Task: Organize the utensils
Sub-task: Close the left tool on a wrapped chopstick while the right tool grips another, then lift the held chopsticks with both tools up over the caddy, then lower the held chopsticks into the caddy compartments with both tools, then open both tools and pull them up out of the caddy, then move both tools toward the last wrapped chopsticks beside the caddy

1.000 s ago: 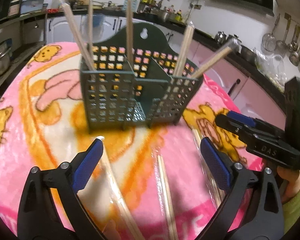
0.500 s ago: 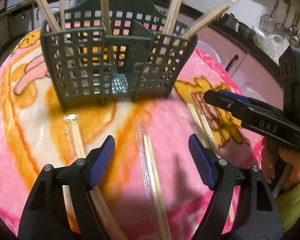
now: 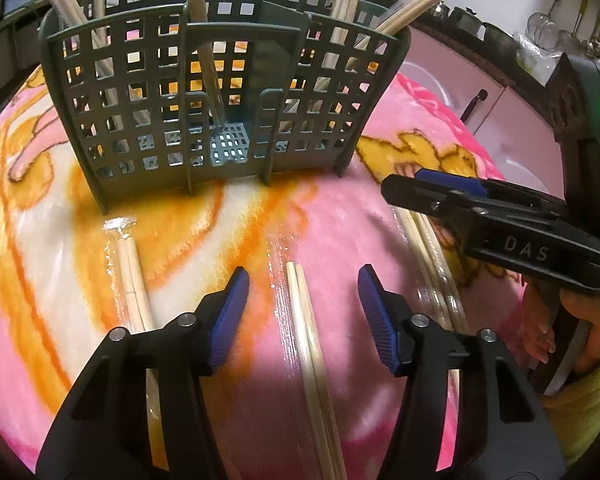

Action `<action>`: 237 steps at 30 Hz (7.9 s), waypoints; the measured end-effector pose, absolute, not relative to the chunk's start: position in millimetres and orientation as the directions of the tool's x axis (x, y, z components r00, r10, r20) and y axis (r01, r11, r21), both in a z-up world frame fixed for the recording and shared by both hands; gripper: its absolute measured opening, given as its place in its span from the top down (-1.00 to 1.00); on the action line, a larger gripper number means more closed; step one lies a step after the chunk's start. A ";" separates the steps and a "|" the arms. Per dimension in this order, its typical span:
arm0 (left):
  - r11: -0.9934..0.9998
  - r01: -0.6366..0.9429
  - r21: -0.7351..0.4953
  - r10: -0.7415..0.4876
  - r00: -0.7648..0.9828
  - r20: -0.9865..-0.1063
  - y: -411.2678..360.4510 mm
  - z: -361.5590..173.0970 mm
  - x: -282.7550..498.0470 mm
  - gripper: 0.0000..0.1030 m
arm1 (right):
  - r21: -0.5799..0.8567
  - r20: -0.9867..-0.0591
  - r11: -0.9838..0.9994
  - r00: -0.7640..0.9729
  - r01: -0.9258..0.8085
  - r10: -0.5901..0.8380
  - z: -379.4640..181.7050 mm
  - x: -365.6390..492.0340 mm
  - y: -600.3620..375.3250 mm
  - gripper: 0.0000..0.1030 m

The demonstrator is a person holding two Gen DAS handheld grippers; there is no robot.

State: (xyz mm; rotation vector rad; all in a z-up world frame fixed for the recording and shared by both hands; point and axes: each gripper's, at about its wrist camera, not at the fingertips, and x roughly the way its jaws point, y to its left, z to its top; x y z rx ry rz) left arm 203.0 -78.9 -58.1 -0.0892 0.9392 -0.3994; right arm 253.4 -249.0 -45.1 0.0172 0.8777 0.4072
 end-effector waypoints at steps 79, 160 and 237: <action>0.902 0.301 -0.309 -0.406 0.834 -0.374 -3.2 136.1 189.2 0.96 | 0.163 -0.327 0.830 0.765 -0.533 0.555 138.4 188.3 -220.8 0.89; 0.909 0.288 -0.301 -0.383 0.864 -0.328 -13.5 135.9 256.5 0.95 | 0.144 -0.207 0.906 0.884 -0.397 0.420 136.1 285.7 -209.1 0.89; 0.940 0.158 -0.302 -0.293 0.827 -0.480 22.2 74.8 177.1 -0.79 | 0.114 -0.433 0.910 0.804 -0.400 0.408 74.1 185.6 -229.9 -0.18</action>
